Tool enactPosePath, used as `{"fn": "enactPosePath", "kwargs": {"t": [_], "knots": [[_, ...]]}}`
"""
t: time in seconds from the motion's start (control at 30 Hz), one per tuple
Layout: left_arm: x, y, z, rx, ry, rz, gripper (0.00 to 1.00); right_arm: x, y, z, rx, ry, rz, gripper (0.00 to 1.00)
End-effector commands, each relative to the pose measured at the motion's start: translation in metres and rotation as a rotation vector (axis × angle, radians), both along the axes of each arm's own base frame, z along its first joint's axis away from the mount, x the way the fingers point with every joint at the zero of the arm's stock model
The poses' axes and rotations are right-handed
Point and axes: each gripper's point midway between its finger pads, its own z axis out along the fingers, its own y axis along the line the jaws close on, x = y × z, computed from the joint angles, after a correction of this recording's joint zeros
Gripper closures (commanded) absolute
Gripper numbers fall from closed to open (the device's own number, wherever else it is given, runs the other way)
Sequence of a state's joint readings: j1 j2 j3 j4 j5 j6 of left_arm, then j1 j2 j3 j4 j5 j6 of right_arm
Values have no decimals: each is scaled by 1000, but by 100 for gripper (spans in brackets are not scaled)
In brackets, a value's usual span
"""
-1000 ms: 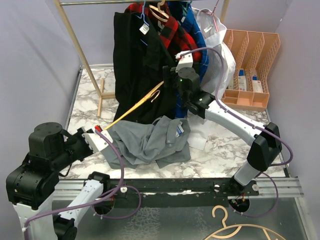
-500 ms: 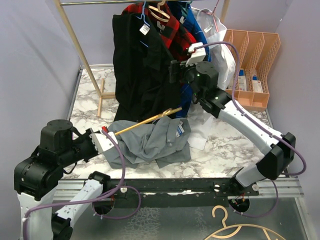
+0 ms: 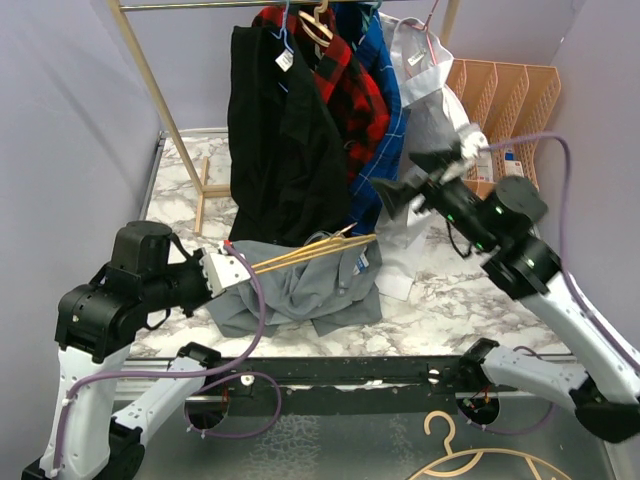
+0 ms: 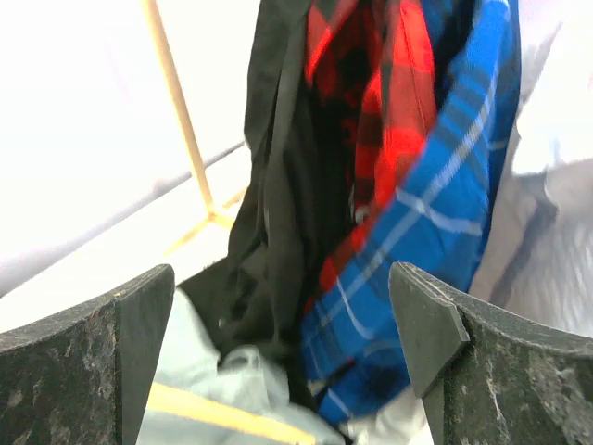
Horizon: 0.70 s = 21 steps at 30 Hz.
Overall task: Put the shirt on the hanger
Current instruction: Hang the shirt on the hanger.
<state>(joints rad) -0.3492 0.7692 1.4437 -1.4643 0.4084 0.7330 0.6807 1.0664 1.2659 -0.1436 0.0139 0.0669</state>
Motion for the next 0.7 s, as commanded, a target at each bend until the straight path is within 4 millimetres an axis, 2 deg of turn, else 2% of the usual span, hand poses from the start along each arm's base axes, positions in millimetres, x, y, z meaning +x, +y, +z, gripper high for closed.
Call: {"fn": "enactPosePath", "kwargs": {"t": [0.0, 0.07, 0.2, 0.3, 0.4, 0.53, 0.67], "knots": [[0, -13, 3, -52, -1, -54, 100, -44, -24, -103, -168, 214, 54, 0], [2, -14, 2, -48, 5, -61, 100, -63, -37, -134, -121, 294, 42, 0], [7, -16, 7, -41, -3, -68, 100, -92, -45, -197, 34, 478, 36, 0], [12, -15, 15, -32, -28, -64, 100, -99, -43, -245, 105, 624, 12, 0], [20, -10, 30, -9, -87, -49, 100, -95, -47, -281, 131, 751, -80, 2], [29, -4, 48, 17, -152, -29, 100, -82, -61, -308, 142, 840, -254, 8], [27, -10, 48, -15, -126, -33, 100, -74, -49, -326, 141, 916, -273, 18]]}}
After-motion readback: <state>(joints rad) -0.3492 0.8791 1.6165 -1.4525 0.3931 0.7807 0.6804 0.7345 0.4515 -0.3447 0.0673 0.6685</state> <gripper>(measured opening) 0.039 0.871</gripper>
